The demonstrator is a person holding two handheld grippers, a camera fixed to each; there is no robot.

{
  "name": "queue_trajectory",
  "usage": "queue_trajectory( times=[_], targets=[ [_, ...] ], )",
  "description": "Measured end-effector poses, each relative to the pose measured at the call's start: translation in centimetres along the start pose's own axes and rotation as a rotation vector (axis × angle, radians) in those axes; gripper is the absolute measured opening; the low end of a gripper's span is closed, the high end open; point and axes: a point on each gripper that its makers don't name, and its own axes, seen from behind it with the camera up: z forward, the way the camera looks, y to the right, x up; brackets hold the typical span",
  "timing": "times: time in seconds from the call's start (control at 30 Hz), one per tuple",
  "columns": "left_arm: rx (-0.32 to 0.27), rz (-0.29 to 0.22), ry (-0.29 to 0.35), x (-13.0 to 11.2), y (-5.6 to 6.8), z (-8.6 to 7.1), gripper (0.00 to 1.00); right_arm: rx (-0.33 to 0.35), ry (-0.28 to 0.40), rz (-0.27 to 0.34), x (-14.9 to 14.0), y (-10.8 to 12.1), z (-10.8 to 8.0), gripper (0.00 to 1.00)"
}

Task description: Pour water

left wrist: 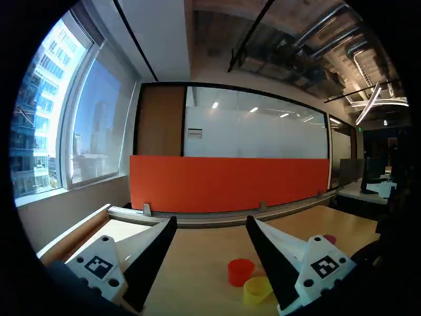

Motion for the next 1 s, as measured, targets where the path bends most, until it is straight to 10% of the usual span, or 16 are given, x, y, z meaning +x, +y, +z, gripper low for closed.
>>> queue_trajectory(
  times=[0.33,1.0],
  targets=[
    [-0.086,-0.005,-0.010,1.7,1.2,0.3,0.98,0.052,-0.023,0.015,0.7,-0.5,0.0,0.99],
    [-0.405,-0.015,-0.050,2.4,6.6,-0.9,0.97,0.370,-0.044,0.002,2.0,-7.4,-1.3,0.99]
  ],
)
